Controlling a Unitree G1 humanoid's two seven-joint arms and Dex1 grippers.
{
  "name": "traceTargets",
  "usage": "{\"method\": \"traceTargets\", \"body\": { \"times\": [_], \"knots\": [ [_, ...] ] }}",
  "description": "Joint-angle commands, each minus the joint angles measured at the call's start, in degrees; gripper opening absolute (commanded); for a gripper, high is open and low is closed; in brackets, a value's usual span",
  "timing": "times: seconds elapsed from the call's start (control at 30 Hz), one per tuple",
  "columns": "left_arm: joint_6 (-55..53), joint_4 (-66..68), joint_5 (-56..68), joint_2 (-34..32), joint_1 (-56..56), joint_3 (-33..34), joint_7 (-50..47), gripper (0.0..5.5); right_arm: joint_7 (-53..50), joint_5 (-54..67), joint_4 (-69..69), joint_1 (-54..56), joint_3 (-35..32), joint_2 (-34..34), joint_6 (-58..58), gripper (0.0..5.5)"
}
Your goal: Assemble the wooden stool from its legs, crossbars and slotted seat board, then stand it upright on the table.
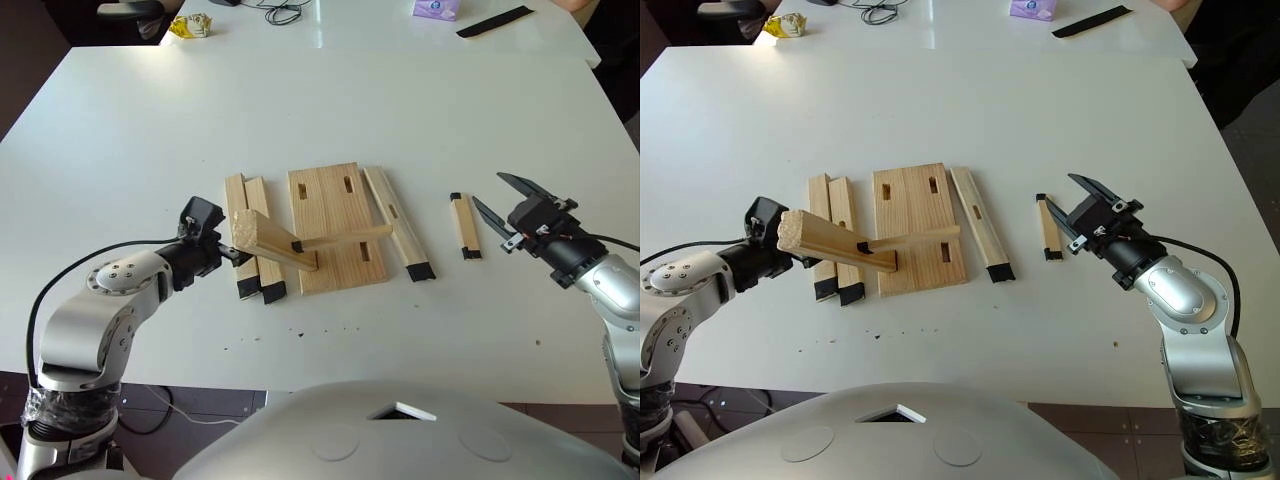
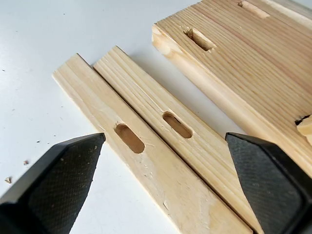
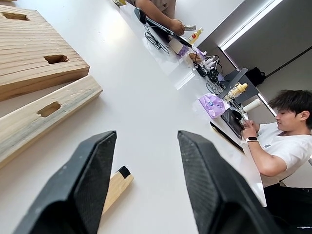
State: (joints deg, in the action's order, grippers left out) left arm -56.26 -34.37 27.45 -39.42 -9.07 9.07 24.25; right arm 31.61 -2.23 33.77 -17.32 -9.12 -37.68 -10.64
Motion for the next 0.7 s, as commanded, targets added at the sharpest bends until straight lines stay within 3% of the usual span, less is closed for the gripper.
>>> {"method": "traceTargets", "body": {
  "times": [0.03,0.7],
  "knots": [
    [1.1,-0.7,-2.1,-3.7,-0.7,-1.3,1.9,4.57,-0.4,-0.2,1.3,-1.0,-0.1,0.7,-0.7,2.31],
    [12.3,0.3,-9.6,-11.0,-12.3,-4.3,10.8,4.57,-2.0,-0.8,3.8,-4.0,0.3,3.4,-2.6,2.31]
  ]
}}
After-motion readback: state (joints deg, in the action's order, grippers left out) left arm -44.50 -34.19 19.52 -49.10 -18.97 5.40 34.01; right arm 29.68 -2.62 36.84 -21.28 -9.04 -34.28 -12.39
